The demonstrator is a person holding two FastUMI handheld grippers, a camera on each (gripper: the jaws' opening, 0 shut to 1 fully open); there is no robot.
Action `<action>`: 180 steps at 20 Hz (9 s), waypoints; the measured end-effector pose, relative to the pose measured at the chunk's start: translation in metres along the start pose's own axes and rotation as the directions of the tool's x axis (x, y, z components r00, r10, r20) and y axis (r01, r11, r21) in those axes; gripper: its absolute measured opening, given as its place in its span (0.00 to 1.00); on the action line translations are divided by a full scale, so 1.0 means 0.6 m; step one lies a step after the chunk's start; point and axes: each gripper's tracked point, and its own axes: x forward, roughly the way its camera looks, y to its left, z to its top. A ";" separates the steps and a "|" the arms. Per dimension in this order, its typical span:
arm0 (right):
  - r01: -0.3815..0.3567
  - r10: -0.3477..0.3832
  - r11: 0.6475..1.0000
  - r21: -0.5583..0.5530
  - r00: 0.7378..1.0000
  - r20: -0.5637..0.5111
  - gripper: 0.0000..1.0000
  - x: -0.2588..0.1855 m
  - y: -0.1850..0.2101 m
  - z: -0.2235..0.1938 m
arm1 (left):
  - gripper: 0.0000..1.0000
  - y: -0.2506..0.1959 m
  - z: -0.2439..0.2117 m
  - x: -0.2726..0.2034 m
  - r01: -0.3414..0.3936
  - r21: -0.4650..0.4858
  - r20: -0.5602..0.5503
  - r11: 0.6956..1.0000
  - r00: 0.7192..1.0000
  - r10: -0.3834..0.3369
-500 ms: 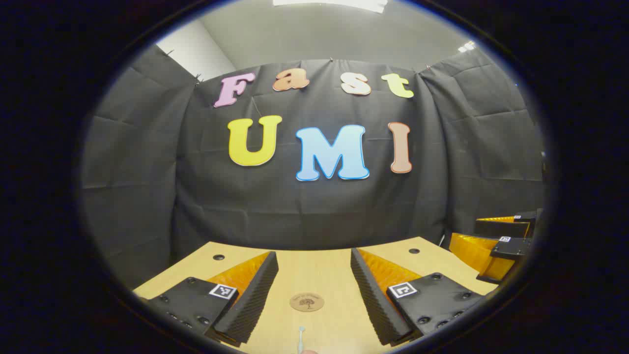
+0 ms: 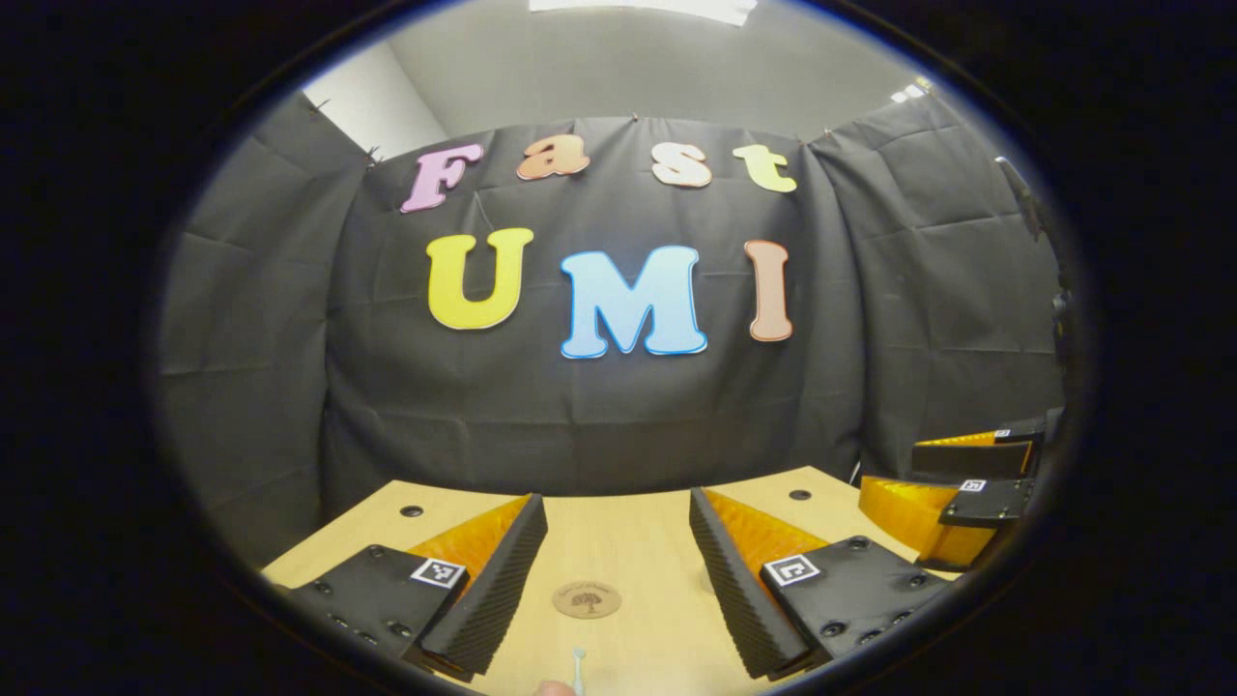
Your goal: Put the toothbrush and toothpaste on the desktop into the cup, then pick up the cup and place it on the coaster on the desktop.
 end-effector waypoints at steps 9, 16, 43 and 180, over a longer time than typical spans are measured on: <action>-0.031 0.030 0.999 -0.010 0.996 -0.085 0.88 0.018 0.023 -0.032 | 0.99 0.011 -0.034 0.008 -0.011 -0.024 -0.065 1.000 0.998 0.009; -0.067 0.067 0.998 0.011 0.950 -0.305 0.88 0.044 0.041 -0.126 | 0.96 0.018 -0.140 0.015 -0.012 -0.075 -0.294 0.997 0.956 -0.010; -0.051 0.135 0.991 0.126 0.508 -0.851 0.89 0.046 0.078 -0.414 | 0.99 0.065 -0.497 -0.119 -0.144 -0.106 -0.959 0.984 0.277 -0.063; 0.065 -0.067 0.988 0.140 0.998 0.016 0.84 0.247 -0.141 -0.123 | 0.07 -0.197 -0.144 0.341 0.438 -0.331 0.077 0.836 0.895 -0.439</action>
